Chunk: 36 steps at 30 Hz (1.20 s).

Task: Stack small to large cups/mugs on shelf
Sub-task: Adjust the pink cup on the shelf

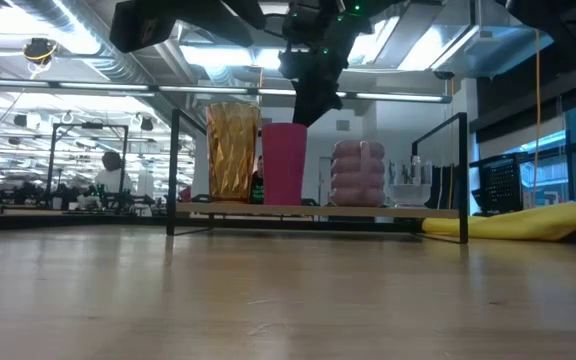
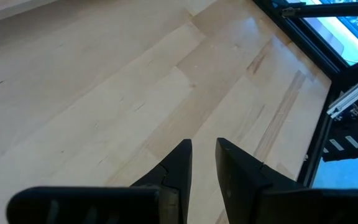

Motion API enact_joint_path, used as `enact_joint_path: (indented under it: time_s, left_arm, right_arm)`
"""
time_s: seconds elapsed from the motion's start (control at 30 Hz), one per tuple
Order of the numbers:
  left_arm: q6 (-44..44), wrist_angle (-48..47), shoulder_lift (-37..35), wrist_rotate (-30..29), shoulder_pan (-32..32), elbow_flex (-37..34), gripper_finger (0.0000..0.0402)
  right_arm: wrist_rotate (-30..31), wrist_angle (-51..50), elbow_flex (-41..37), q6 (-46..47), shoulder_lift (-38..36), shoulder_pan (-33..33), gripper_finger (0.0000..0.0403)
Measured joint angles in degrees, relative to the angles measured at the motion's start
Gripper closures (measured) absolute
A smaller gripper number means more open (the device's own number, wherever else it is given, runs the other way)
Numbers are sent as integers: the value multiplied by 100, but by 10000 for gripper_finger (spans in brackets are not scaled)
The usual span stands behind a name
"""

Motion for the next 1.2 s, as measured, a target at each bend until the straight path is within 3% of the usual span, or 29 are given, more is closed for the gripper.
enact_joint_path:
  time_s: [0.87,1.2]
  left_arm:
    - [-116,-1,0,2,7,0,335]
    - [-113,-2,0,1,8,0,335]
  right_arm:
    - [-222,-66,-1,149,210,-55,301]
    - [-161,-344,-1,153,210,-92,337]
